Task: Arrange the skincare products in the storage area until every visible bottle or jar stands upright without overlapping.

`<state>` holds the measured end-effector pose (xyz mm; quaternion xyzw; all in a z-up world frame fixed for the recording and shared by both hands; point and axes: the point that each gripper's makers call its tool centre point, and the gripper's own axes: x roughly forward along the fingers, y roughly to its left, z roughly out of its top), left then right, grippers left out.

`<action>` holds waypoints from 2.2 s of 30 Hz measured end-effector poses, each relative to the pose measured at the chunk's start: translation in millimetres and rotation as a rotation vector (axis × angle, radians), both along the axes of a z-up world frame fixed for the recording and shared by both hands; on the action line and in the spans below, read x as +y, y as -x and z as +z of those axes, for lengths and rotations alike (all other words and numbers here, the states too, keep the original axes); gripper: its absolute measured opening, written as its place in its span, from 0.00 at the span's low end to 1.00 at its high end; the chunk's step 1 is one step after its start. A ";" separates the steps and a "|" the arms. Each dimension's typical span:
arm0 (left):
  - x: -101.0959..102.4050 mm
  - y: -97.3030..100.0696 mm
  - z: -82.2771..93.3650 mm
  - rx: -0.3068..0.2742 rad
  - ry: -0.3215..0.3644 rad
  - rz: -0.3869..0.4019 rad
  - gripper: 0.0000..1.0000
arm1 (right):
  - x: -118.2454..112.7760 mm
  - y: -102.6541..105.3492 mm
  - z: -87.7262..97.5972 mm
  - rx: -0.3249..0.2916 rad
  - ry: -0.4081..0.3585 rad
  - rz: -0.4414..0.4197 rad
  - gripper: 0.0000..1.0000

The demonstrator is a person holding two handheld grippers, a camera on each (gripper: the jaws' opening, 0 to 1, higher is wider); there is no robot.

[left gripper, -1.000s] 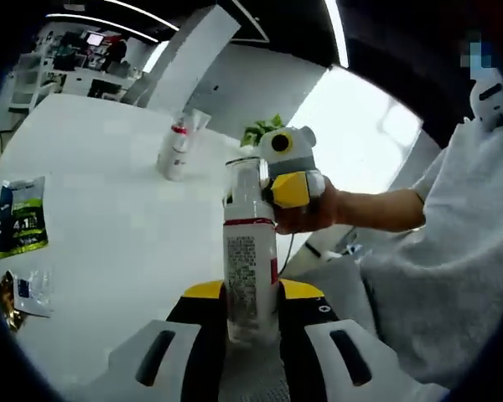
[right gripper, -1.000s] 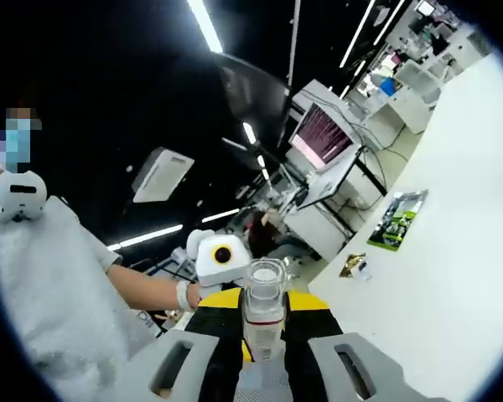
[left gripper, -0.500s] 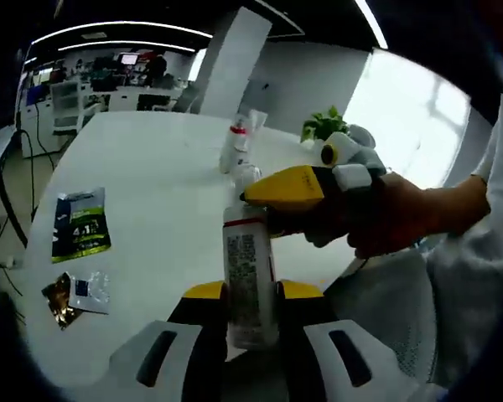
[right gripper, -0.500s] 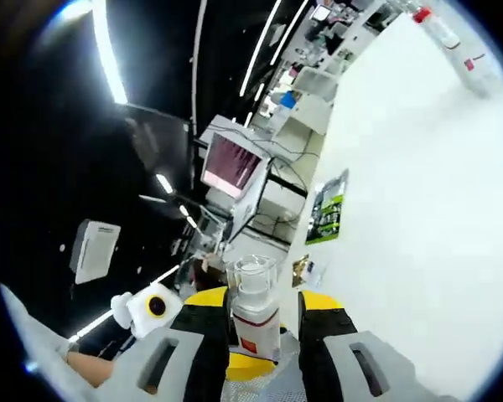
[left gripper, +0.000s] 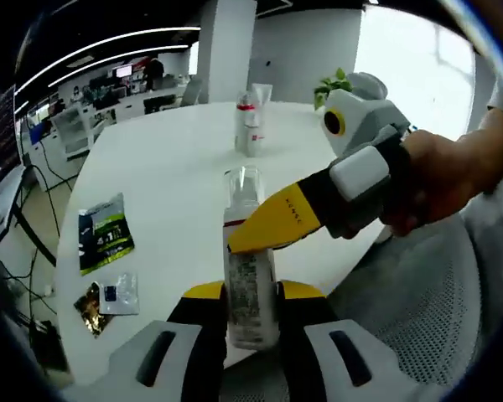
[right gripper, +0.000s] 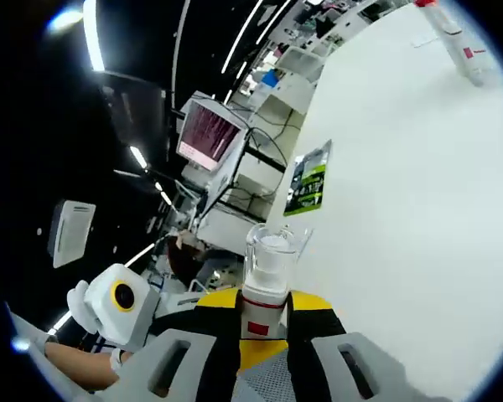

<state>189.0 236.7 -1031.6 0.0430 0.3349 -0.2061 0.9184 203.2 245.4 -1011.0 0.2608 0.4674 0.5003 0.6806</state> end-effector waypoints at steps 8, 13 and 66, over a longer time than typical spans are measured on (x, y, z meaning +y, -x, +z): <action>-9.1 1.2 -1.7 -0.051 -0.078 -0.091 0.21 | -10.2 2.7 -0.4 -0.009 0.046 0.002 0.11; -13.3 0.7 -1.0 -0.070 -0.095 -0.132 0.22 | -15.5 4.2 1.2 -0.034 0.088 0.006 0.11; 2.3 -12.4 0.1 -0.142 -0.224 -0.087 0.24 | -157.4 -191.5 14.7 -0.556 0.403 -0.389 0.11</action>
